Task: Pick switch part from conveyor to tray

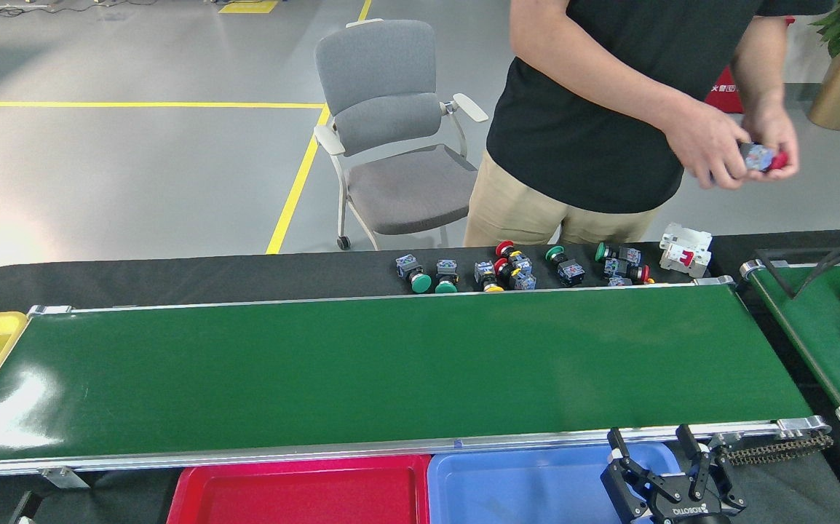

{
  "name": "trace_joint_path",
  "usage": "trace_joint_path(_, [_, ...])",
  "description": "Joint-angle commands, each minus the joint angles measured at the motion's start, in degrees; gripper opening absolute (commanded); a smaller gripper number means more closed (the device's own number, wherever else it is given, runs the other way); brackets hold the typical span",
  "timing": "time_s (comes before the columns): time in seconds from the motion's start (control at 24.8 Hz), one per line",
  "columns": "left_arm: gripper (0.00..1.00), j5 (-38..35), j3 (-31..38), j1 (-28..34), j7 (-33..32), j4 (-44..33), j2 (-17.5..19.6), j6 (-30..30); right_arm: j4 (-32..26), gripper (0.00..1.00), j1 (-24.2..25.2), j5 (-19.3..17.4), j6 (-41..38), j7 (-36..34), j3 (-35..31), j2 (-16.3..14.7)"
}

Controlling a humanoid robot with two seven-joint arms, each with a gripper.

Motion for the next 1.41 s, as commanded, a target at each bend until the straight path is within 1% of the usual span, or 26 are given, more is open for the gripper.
trace_joint_path(0.0, [1.0,0.01,0.31,-0.03,0.5,-0.85,0.27,-0.13,-0.92,1.0,-0.46,-0.08,0.15,-0.29,-0.08,0.21])
trace_joint_path(0.16, [1.0,-0.17,-0.92,-0.03,0.41,-0.85,0.8,-0.13,-1.01,1.0,-0.37,0.01,0.15,-0.38,-0.08,0.21])
trace_joint_path(1.01, [1.0,0.18,-0.22,-1.09,0.67,-0.23,0.62,-0.04,-1.01,0.99,-0.55,0.18,0.24,-0.38,-0.17,0.3])
trace_joint_path(1.37, [1.0,0.01,-0.74,-1.44,0.5,-0.23,0.89,-0.04,-0.13,0.99,-0.64,0.1,0.42,-0.03,-1.49,0.21])
